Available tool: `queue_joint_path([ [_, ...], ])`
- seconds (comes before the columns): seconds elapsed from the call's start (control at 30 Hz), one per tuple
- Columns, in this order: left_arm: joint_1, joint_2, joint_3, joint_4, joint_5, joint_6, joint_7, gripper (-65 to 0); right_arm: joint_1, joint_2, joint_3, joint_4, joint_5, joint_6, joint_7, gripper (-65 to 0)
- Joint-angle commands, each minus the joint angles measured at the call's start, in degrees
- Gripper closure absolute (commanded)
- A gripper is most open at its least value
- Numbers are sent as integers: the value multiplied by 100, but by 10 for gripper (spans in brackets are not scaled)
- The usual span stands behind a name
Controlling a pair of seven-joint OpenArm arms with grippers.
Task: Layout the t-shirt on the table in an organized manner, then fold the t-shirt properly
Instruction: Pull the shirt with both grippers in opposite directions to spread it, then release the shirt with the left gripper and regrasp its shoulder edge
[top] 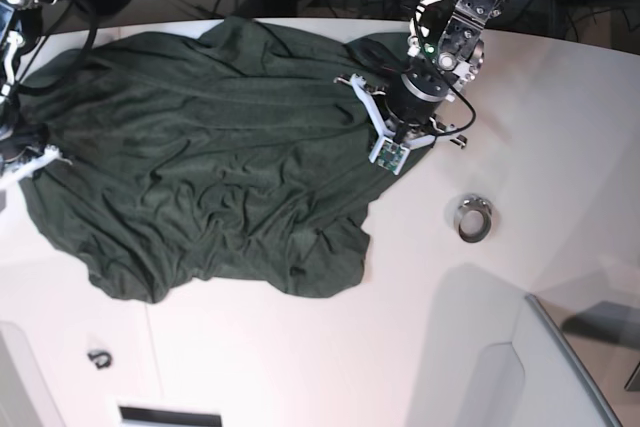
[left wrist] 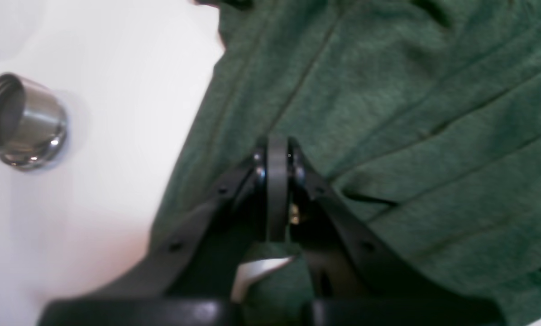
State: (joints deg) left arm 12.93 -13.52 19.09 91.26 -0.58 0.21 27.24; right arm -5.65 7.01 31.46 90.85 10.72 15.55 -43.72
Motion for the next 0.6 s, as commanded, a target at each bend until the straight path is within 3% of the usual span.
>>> queue_joint_path([
  [0.0,74,-59,-111,82,-26,28,-135,0,-11,-19,190,282,-39,5,-98,-69],
  [0.07,329,-42,-551,118,-114,19,-144,0,-20,-468,990,493,198,155,-441,-75],
  [0.13,540,64,-1122,285,-412,10,-144,0,-2,-635,1895,476,691,542,-740,-146],
  [0.27,927,2,-2019,663,-1089,10,-144,0,-20,-608,2819,256,1447,1236,-1619,-408],
  [0.37,1103,-191,-2292,698,-1371,1,-144,0,-160,-608,2986,212,1508,1509,-1777,-555],
  [0.47,1138,-253,-2353,663,-1564,-69,-144,0,-231,-608,2977,-87,1508,1544,-1460,-578],
  [0.57,1261,-217,-2494,645,-1863,-412,-144,0,-213,-441,2968,-694,1508,1553,-1144,-578],
])
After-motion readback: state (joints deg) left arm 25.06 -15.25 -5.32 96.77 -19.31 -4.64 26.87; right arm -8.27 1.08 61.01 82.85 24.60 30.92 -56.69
